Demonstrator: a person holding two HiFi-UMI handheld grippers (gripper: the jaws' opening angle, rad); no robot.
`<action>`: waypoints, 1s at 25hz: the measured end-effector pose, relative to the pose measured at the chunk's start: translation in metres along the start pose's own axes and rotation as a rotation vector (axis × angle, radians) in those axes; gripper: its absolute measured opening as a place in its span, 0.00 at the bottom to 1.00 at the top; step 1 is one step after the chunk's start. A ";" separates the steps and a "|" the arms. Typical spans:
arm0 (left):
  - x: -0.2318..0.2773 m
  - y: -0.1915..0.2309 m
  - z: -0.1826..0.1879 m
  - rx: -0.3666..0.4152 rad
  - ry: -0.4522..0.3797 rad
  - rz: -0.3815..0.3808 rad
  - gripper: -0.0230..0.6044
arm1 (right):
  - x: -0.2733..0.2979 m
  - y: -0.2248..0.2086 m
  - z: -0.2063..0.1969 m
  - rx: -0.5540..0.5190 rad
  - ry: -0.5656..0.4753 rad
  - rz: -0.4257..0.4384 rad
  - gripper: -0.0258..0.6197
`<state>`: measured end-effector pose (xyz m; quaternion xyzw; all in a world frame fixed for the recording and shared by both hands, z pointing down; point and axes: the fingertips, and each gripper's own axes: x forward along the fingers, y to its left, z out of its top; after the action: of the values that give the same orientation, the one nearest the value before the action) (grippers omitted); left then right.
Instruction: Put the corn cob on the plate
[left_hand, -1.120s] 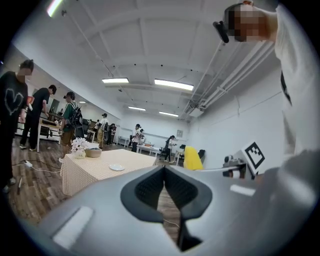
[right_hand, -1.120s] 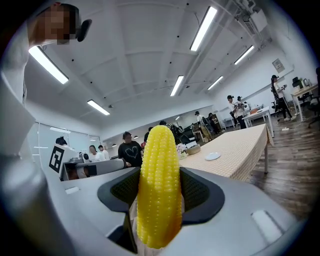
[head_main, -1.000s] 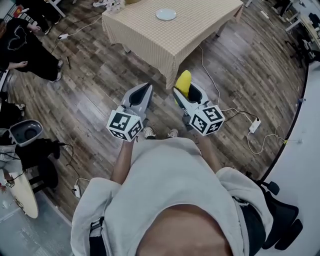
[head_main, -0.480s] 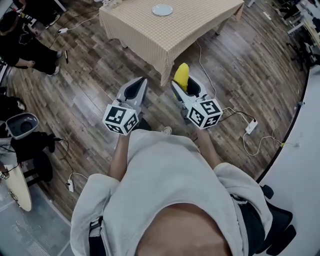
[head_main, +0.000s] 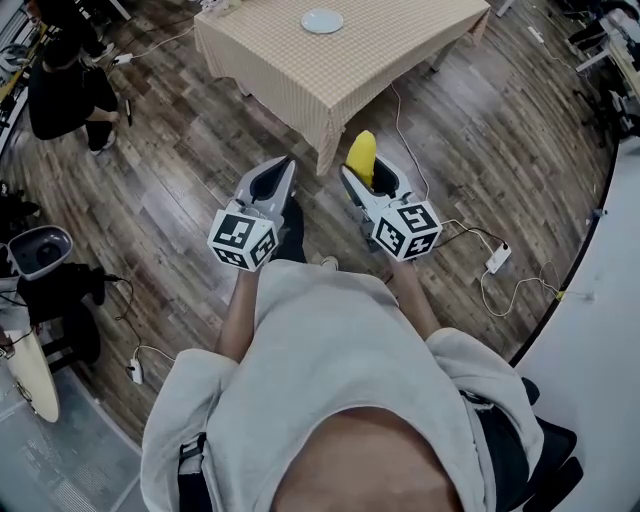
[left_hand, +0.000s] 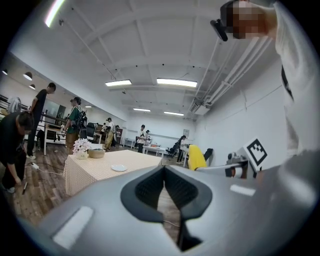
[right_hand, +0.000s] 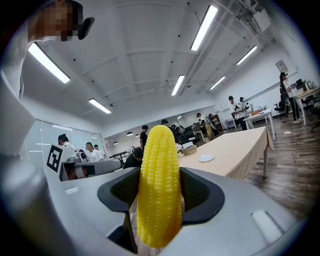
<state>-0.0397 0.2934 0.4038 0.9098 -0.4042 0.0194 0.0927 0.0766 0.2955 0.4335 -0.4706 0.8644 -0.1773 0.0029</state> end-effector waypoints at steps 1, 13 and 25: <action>0.003 0.003 -0.002 -0.006 0.001 0.000 0.05 | 0.003 -0.002 -0.001 0.001 0.002 0.000 0.42; 0.084 0.066 0.001 -0.036 0.010 -0.041 0.05 | 0.076 -0.055 0.014 -0.001 0.027 -0.028 0.42; 0.179 0.173 0.036 -0.056 0.031 -0.103 0.05 | 0.203 -0.103 0.059 0.006 0.047 -0.075 0.42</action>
<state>-0.0491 0.0423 0.4148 0.9260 -0.3555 0.0174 0.1255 0.0579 0.0614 0.4432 -0.4984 0.8454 -0.1909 -0.0226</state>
